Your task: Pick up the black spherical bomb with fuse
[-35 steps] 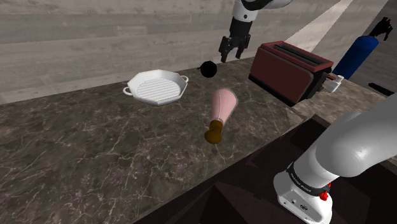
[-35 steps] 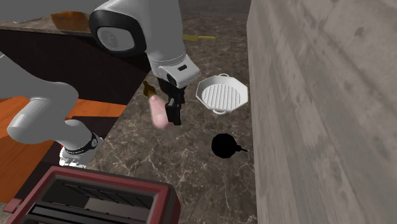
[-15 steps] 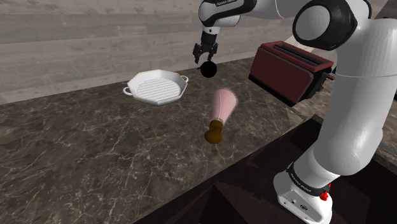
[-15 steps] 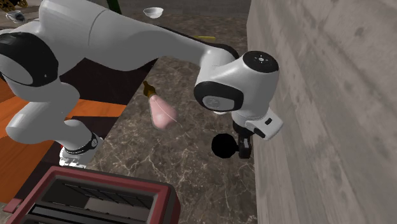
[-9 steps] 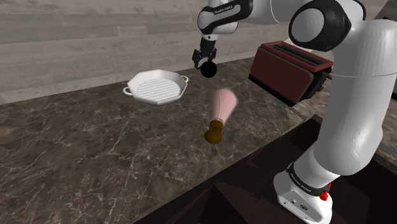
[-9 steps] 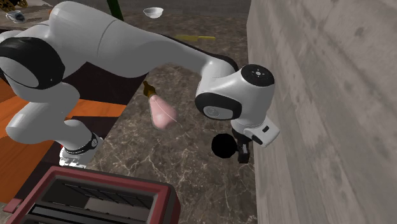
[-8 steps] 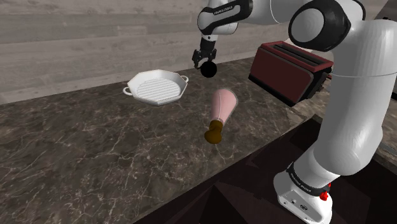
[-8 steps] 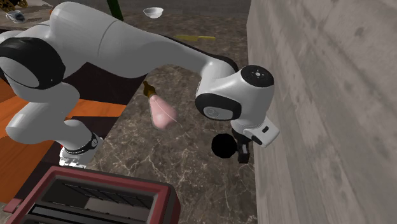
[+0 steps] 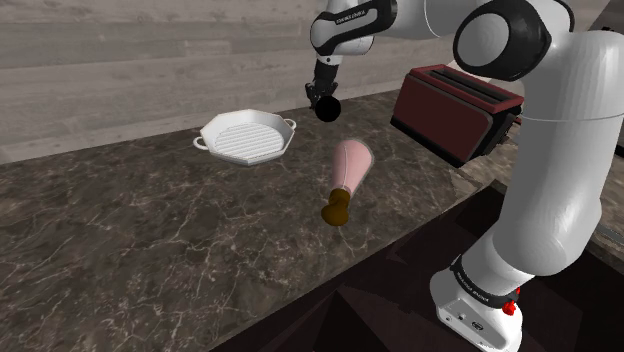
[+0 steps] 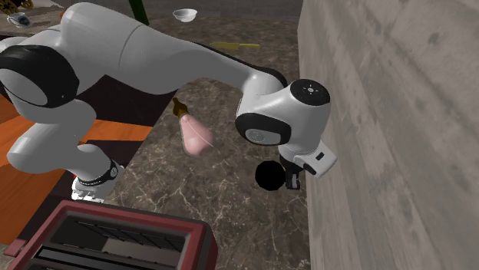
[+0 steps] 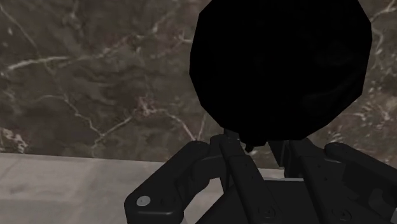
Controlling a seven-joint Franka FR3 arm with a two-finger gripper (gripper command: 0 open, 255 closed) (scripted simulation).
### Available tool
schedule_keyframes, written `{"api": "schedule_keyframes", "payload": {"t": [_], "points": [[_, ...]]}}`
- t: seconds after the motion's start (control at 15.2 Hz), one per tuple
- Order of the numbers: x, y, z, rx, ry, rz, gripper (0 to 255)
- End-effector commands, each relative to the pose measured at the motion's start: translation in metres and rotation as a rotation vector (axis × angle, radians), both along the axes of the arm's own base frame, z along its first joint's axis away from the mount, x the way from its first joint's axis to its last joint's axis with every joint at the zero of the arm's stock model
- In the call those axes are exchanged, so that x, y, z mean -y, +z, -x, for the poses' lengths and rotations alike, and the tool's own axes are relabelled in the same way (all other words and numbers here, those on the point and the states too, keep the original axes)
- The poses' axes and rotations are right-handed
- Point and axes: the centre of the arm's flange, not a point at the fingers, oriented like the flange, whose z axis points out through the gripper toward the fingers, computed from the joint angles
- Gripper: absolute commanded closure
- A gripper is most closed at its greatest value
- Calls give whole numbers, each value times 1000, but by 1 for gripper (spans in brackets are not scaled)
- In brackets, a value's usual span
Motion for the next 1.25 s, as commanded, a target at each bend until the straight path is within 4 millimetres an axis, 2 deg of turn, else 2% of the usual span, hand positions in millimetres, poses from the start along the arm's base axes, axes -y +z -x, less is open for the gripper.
{"api": "schedule_keyframes", "payload": {"t": [0.0, 0.07, 1.06, 1.19], "points": [[0, 0, 0, -1, 0, 0, 255], [0, 0, 0, -1, 0, 0, 255], [0, 79, 0, -1, 0, 0, 255], [0, 80, 0, -1, 0, 0, 255]]}}
